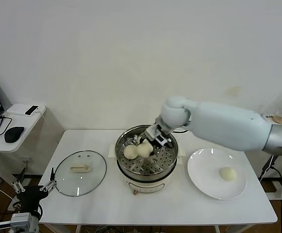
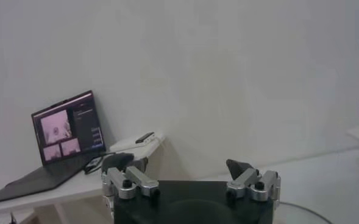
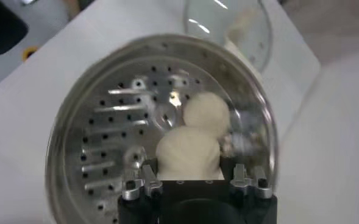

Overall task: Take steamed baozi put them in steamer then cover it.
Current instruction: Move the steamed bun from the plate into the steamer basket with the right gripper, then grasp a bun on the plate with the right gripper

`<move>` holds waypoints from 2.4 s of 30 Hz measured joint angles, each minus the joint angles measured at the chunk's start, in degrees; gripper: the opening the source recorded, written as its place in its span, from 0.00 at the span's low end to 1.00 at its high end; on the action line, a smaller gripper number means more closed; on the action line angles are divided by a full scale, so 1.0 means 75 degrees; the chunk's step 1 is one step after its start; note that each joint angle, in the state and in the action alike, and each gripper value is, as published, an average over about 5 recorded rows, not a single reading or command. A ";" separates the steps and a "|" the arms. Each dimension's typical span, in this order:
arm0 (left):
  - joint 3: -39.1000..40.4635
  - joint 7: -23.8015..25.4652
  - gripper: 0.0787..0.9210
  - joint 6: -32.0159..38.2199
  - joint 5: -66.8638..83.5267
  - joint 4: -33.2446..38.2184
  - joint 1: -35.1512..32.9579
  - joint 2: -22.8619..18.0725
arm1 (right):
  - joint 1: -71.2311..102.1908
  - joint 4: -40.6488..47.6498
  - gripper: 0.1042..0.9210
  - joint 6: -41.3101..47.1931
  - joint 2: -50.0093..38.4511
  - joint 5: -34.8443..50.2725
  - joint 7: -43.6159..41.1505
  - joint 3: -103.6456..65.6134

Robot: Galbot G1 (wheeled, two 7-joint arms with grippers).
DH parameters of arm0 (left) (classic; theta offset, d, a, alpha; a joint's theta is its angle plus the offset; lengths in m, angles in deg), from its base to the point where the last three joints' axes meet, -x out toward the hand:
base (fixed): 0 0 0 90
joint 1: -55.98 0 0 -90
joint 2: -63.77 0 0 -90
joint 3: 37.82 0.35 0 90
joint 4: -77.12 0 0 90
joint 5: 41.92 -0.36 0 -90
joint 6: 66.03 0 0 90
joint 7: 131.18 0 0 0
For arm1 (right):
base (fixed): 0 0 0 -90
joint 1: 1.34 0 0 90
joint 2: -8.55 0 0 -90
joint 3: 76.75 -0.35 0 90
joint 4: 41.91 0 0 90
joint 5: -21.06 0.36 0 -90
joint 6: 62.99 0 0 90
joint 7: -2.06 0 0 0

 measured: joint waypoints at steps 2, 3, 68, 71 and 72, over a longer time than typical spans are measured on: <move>-0.0014 -0.0001 0.88 0.0000 0.0013 -0.0001 0.0002 -0.0005 | 0.0005 -0.0019 0.64 -0.0140 0.0040 -0.0127 -0.0052 0.0091; -0.0021 -0.0002 0.88 0.0001 0.0018 -0.0001 0.0000 -0.0007 | 0.0010 -0.0032 0.64 -0.0211 0.0053 -0.0188 -0.0081 0.0134; 0.0634 0.0024 0.88 -0.0001 -0.0109 -0.0290 0.0415 0.0487 | 0.3068 -0.0025 0.88 0.1267 -0.4643 -0.1329 -0.0453 -0.3625; 0.0637 0.0024 0.88 -0.0003 -0.0123 -0.0284 0.0391 0.0483 | 0.3824 0.0096 0.88 0.1272 -0.4718 -0.1519 -0.0456 -0.4253; 0.0638 0.0024 0.88 -0.0003 -0.0127 -0.0280 0.0384 0.0479 | 0.4051 0.0143 0.88 0.1271 -0.4727 -0.1583 -0.0457 -0.4437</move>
